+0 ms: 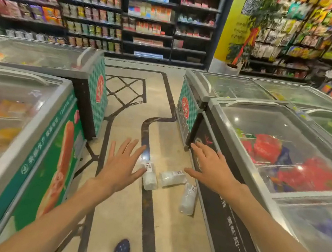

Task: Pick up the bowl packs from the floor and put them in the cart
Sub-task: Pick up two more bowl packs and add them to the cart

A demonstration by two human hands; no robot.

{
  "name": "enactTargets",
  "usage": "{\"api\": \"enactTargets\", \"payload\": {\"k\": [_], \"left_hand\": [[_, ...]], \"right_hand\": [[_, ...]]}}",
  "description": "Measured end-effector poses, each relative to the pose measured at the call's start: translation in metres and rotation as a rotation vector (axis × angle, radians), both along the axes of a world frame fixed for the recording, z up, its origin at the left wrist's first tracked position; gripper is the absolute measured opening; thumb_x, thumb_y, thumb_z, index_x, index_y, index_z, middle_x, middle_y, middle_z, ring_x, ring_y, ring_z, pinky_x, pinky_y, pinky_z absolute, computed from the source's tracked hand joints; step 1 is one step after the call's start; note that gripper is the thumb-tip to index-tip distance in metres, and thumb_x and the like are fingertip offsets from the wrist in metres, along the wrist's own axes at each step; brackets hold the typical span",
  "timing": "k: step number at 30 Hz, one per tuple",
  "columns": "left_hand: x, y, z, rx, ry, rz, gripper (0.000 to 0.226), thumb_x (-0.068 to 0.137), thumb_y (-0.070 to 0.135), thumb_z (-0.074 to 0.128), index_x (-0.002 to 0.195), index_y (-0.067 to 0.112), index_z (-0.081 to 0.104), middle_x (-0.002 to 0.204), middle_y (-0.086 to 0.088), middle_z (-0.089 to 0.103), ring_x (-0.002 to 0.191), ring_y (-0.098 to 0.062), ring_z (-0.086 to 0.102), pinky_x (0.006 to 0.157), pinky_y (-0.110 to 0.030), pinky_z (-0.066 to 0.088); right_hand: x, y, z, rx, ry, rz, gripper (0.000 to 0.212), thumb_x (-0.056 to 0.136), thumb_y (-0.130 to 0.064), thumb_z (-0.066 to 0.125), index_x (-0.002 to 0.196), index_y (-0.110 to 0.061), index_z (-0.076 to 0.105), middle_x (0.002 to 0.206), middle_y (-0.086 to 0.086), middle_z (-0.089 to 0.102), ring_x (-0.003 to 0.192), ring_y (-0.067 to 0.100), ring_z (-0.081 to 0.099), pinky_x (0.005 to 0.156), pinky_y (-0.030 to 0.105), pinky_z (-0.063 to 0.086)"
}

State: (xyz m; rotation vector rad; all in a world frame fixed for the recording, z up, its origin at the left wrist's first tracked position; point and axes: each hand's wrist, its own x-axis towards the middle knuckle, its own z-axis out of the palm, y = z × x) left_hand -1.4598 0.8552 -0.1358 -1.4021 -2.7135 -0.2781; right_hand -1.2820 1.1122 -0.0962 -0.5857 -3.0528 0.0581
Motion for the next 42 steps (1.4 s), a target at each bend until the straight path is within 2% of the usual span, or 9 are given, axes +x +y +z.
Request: {"api": "enactTargets", "payload": {"k": [3,9,17,21,25,28,31,36,42], "left_hand": [[-0.077,0.055,-0.019,0.004,-0.014,-0.004,0.075,0.099,0.067,0.036,0.162,0.032,0.014,0.170,-0.005,0.012,0.157,-0.028,0.003,0.123,-0.058,-0.003],[-0.207,0.172,-0.033,-0.053,-0.068,-0.036,0.079,0.098,0.065,0.041,0.162,0.029,0.013,0.170,-0.008,0.011,0.157,-0.031,0.006,0.123,-0.061,0.002],[-0.334,0.308,-0.101,-0.208,-0.088,-0.093,0.079,0.099,0.065,0.039,0.163,0.028,0.010,0.170,-0.010,0.010,0.156,-0.033,0.004,0.122,-0.062,0.008],[-0.392,0.372,-0.151,-0.258,-0.120,-0.037,0.078,0.098,0.066,0.038,0.163,0.029,0.012,0.170,-0.010,0.010,0.156,-0.034,0.005,0.123,-0.062,0.007],[-0.443,0.431,-0.211,-0.328,-0.195,0.024,0.081,0.098,0.069,0.036,0.163,0.030,0.008,0.171,-0.009,0.007,0.156,-0.034,0.002,0.122,-0.060,0.009],[-0.473,0.470,-0.262,-0.363,-0.249,0.074,0.082,0.099,0.068,0.035,0.163,0.028,0.004,0.170,-0.010,0.004,0.156,-0.034,0.001,0.121,-0.060,0.009],[-0.490,0.495,-0.325,-0.400,-0.366,0.145,0.081,0.100,0.065,0.036,0.163,0.028,0.001,0.171,-0.009,0.000,0.156,-0.033,-0.003,0.122,-0.060,0.009],[-0.505,0.517,-0.504,-0.537,-0.572,0.324,0.088,0.098,0.067,0.039,0.163,0.028,-0.006,0.171,-0.008,-0.004,0.156,-0.034,0.000,0.122,-0.059,0.016],[-0.486,0.504,-0.695,-0.579,-0.783,0.658,0.121,0.083,0.079,0.055,0.158,0.024,-0.022,0.170,-0.011,-0.012,0.155,-0.037,0.004,0.117,-0.062,0.026]], "right_hand": [[-0.073,0.056,-0.022,0.018,-0.022,-0.069,0.096,0.084,-0.085,0.028,0.162,-0.031,0.015,0.167,-0.001,0.029,0.154,0.020,0.026,0.121,0.058,0.028],[-0.191,0.141,-0.029,-0.007,-0.028,-0.183,0.089,0.093,-0.073,0.049,0.164,-0.026,0.020,0.167,0.004,0.028,0.154,0.023,0.026,0.122,0.057,0.023],[-0.296,0.254,-0.100,-0.034,-0.109,-0.197,0.102,0.082,-0.082,0.010,0.165,-0.023,0.017,0.166,0.007,0.030,0.153,0.026,0.027,0.120,0.057,0.029],[-0.350,0.320,-0.148,-0.165,-0.164,-0.253,0.090,0.093,-0.077,0.035,0.164,-0.025,0.017,0.167,0.008,0.028,0.153,0.028,0.028,0.122,0.057,0.026],[-0.405,0.382,-0.203,-0.196,-0.162,-0.281,0.087,0.092,-0.070,0.050,0.159,-0.017,0.033,0.152,0.013,0.050,0.139,0.033,0.049,0.109,0.053,0.042],[-0.443,0.416,-0.250,-0.255,-0.242,-0.312,0.083,0.096,-0.069,0.049,0.160,-0.021,0.028,0.164,0.008,0.035,0.149,0.030,0.035,0.117,0.054,0.031],[-0.472,0.437,-0.307,-0.308,-0.271,-0.338,0.087,0.092,-0.074,0.042,0.157,-0.017,0.034,0.156,0.011,0.044,0.142,0.033,0.044,0.111,0.057,0.040],[-0.512,0.452,-0.459,-0.458,-0.301,-0.433,0.090,0.089,-0.077,0.041,0.155,-0.016,0.036,0.149,0.013,0.050,0.132,0.037,0.052,0.103,0.057,0.047],[-0.514,0.440,-0.612,-0.567,-0.341,-0.573,0.077,0.090,-0.073,0.048,0.146,-0.021,0.039,0.137,0.011,0.053,0.119,0.040,0.056,0.093,0.056,0.050]]}}
